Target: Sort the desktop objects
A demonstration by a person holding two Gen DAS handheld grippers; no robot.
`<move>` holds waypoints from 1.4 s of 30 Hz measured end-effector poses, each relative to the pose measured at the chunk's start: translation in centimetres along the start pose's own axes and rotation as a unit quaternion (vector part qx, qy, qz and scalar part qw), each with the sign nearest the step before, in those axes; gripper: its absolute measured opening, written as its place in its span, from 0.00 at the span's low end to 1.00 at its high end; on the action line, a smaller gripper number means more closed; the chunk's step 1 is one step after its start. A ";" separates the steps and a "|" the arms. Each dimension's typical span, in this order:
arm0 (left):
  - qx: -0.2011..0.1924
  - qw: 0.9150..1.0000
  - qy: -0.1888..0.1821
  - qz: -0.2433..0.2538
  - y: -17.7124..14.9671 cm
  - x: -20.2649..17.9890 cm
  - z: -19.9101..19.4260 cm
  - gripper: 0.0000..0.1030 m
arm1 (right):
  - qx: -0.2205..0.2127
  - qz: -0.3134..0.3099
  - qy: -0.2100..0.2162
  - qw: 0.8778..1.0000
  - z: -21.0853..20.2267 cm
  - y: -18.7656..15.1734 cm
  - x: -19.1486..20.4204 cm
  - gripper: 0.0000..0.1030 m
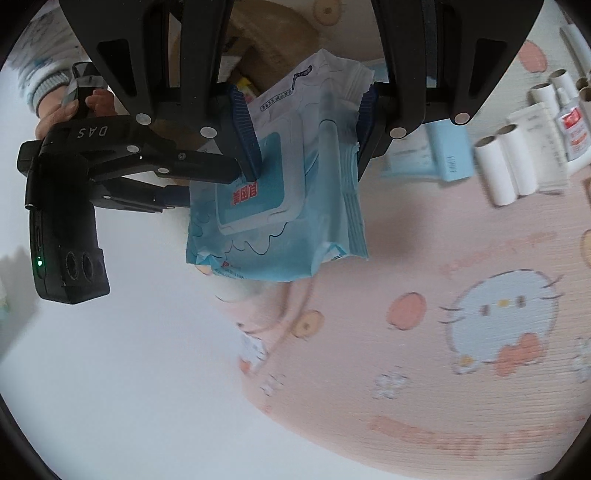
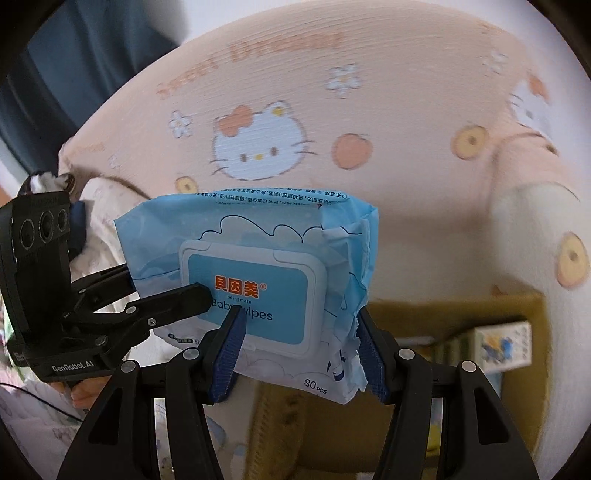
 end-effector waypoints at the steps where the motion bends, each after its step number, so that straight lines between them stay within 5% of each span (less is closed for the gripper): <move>1: 0.003 1.000 -0.002 0.005 0.1 -0.5 0.4 0.50 | -0.004 0.006 -0.003 1.000 -0.5 -0.3 -0.7 0.55; 12: 0.070 0.997 -0.036 0.025 -0.7 -4.9 6.0 0.50 | 0.010 0.072 -0.021 0.997 -3.0 -3.7 -7.5 0.55; 19: 0.132 0.990 -0.054 0.022 -2.8 -7.0 9.9 0.45 | 0.065 0.101 -0.033 0.992 -2.7 -6.9 -11.0 0.55; 35: 0.238 0.968 -0.066 -0.042 -6.8 -8.8 16.3 0.45 | 0.171 0.143 -0.075 0.972 -1.7 -11.9 -16.6 0.55; 42: 0.291 0.947 -0.089 -0.099 -9.5 -8.2 18.0 0.42 | 0.206 0.144 -0.083 0.964 -0.8 -13.0 -17.7 0.55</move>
Point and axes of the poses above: each gripper's, at about its wrist camera, not at the fingertips, and z roughly the way its jaws point, x to its left, y to its top, the point moved 5 cm from there along z, roughly the way its jaws point
